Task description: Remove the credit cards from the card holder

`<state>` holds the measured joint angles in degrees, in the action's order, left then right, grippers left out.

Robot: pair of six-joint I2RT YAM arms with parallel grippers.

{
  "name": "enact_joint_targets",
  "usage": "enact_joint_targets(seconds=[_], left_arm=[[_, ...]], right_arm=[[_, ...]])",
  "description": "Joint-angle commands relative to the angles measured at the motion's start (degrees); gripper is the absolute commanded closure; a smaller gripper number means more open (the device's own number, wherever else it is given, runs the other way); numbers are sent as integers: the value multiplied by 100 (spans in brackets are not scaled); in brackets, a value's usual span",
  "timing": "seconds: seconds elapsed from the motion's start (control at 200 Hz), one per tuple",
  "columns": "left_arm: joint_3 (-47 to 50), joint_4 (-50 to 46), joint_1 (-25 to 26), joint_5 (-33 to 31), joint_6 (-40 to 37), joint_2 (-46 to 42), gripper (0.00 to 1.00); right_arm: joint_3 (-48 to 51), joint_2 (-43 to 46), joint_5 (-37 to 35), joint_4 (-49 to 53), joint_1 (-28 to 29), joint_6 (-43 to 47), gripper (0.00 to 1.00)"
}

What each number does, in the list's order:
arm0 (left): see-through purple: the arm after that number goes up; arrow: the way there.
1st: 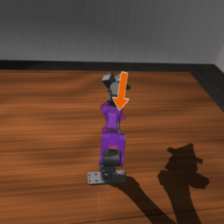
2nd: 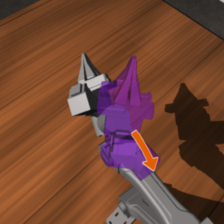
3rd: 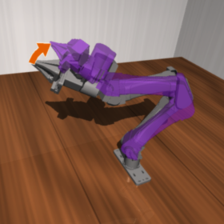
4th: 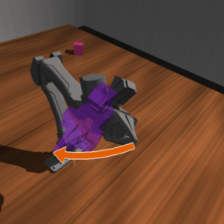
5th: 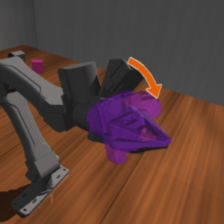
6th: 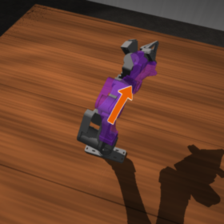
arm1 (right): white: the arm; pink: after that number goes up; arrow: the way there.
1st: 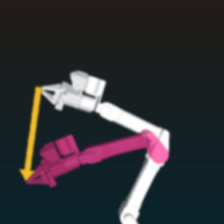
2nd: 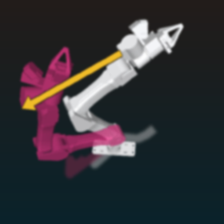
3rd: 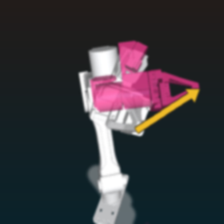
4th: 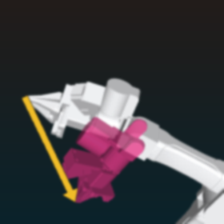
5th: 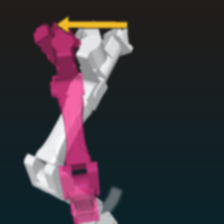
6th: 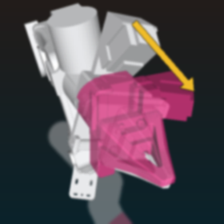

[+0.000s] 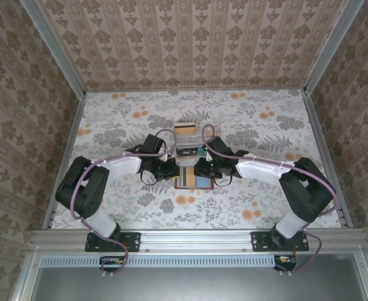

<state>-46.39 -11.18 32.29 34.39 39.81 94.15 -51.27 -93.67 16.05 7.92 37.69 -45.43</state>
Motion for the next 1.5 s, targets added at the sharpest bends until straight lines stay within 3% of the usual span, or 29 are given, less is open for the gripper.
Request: enact_joint_targets(seconds=[0.0,0.625,0.795,0.97,1.49], left_arm=[[-116,-44,40,-103,-48,149,97],[-31,-77,128,-205,-2,368,98],[-34,-106,137,-222,-3,342,98],[-42,-150,137,-238,-3,324,99],[10,-249,75,-338,-22,293,100]], right_arm=[[-19,-223,360,-310,-43,-286,78],[108,-730,687,-594,-148,-454,78],[156,-678,655,-577,-161,-475,83],[209,-624,635,-551,-209,-459,100],[461,-96,394,-123,-473,-212,100]])
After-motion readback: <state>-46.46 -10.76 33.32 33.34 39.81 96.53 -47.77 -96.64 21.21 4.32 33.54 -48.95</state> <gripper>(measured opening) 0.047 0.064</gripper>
